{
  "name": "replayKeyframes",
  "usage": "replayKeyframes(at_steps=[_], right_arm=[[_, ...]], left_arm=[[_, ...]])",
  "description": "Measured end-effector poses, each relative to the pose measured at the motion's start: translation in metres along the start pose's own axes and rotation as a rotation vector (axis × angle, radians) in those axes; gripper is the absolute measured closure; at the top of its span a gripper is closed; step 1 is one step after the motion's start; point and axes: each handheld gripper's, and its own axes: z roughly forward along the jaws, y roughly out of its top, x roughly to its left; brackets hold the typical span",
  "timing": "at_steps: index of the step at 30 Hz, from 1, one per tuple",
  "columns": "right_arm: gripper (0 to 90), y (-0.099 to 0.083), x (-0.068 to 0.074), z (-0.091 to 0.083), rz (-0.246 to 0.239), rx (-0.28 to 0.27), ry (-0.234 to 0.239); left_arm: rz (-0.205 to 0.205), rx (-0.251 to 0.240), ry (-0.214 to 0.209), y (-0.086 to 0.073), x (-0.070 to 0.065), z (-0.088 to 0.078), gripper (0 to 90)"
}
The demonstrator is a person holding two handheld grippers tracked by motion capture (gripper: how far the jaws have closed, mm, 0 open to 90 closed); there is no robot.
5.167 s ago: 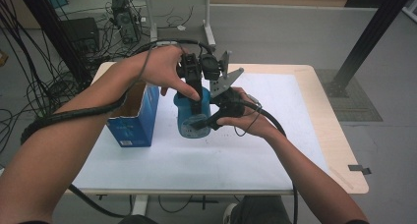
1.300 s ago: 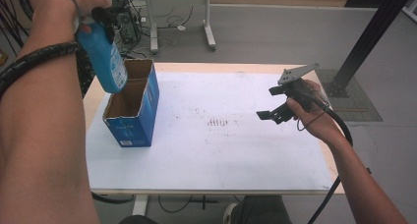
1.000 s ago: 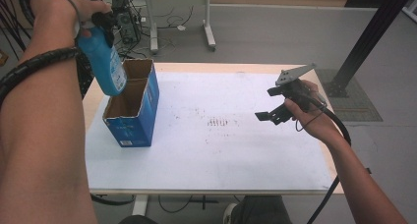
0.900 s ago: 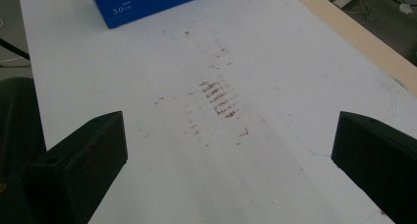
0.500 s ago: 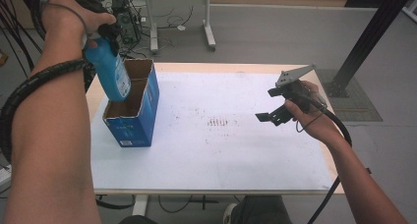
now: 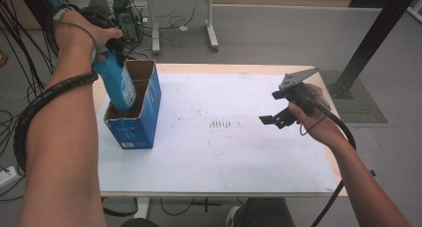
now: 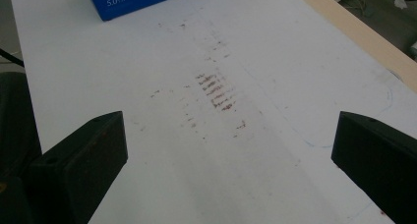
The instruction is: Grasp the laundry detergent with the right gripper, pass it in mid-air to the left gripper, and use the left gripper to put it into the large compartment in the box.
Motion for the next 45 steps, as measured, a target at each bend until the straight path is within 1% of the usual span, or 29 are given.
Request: replayKeyframes(at_steps=[12,16,20,23,30,42,45], right_arm=[[0.4,0.001,0.000,0.003,-0.002,0.010,-0.004],[0.4,0.000,0.000,0.005,-0.005,0.013,-0.002],[0.4,0.000,0.000,0.007,-0.006,0.016,-0.001],[0.3,0.000,0.000,0.007,-0.007,0.020,-0.002],[0.4,0.001,-0.001,0.008,-0.009,0.027,-0.005],[0.4,0.001,-0.001,0.012,-0.010,0.042,-0.010],[0.4,0.001,-0.001,0.013,-0.009,0.043,-0.009]], left_arm=[[0.021,0.020,-0.002,0.002,-0.004,0.031,36.5],[0.036,0.026,0.009,0.002,-0.007,0.043,36.5],[0.049,0.036,0.008,0.002,-0.008,0.055,36.5],[0.049,0.037,0.007,0.002,-0.008,0.062,36.5],[0.066,0.043,0.006,0.002,-0.012,0.080,36.5],[0.088,0.051,0.005,0.002,-0.011,0.105,36.5],[0.087,0.056,0.000,0.002,-0.010,0.110,36.5]])
